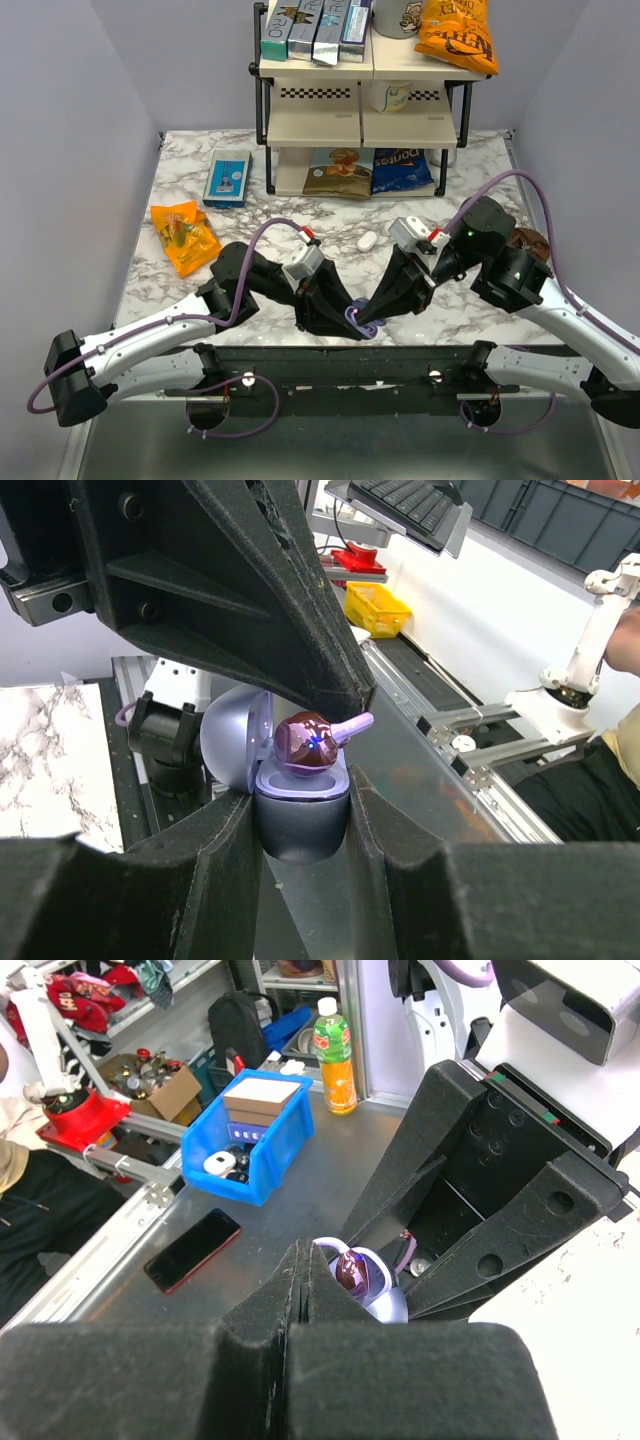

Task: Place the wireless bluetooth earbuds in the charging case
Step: Place the earbud in the charging case.

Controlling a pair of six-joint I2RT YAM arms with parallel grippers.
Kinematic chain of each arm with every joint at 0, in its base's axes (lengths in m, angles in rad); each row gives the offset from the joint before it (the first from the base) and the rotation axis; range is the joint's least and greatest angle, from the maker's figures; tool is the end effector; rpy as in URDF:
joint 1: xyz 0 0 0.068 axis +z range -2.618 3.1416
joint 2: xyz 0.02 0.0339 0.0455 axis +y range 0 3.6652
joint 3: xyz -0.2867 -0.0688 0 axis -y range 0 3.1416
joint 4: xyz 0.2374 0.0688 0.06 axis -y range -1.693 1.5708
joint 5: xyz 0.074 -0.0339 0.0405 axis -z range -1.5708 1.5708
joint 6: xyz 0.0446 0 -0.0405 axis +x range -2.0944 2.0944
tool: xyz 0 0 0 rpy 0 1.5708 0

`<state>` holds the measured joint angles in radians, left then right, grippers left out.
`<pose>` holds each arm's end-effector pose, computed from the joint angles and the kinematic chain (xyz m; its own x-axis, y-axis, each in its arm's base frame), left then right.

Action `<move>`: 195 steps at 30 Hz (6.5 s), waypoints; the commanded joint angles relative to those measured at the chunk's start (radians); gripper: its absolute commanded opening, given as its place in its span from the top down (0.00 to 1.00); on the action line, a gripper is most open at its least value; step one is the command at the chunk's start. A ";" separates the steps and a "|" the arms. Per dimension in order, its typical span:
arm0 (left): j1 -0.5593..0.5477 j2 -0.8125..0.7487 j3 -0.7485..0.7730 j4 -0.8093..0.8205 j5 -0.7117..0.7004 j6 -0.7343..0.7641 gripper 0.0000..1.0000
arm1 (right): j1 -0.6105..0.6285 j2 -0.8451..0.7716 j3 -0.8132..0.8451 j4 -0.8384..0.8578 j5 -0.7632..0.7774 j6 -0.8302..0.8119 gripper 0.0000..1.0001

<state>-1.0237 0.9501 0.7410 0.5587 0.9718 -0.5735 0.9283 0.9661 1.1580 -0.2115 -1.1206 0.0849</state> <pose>0.0679 -0.1824 0.3901 -0.3306 -0.0453 -0.9427 0.8402 -0.4690 -0.2721 0.0709 0.1618 0.4517 -0.0870 -0.0546 -0.9947 -0.8836 -0.4570 0.1024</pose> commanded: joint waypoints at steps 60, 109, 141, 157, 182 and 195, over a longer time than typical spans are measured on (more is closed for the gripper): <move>-0.024 -0.031 0.051 0.038 -0.054 0.043 0.98 | 0.004 -0.038 0.034 -0.187 0.176 -0.099 0.59; -0.023 -0.054 0.024 -0.006 -0.174 0.101 0.98 | 0.006 -0.127 0.028 -0.163 0.318 -0.086 0.57; -0.024 -0.071 0.029 -0.065 -0.262 0.156 0.99 | 0.006 -0.086 0.032 -0.235 0.341 -0.074 0.75; -0.023 -0.065 0.028 -0.054 -0.295 0.164 0.98 | 0.004 -0.082 0.017 -0.256 0.490 -0.067 0.93; -0.024 -0.086 0.003 -0.062 -0.355 0.184 0.99 | 0.004 -0.135 0.035 -0.261 0.588 -0.056 0.53; -0.024 -0.070 0.017 -0.126 -0.393 0.219 0.99 | 0.004 -0.116 0.089 -0.273 0.627 -0.017 0.63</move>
<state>-1.0401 0.8898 0.7441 0.4278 0.5766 -0.3847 0.9348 0.8268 1.1942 -0.4446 -0.5568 0.0448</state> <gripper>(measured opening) 0.403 0.391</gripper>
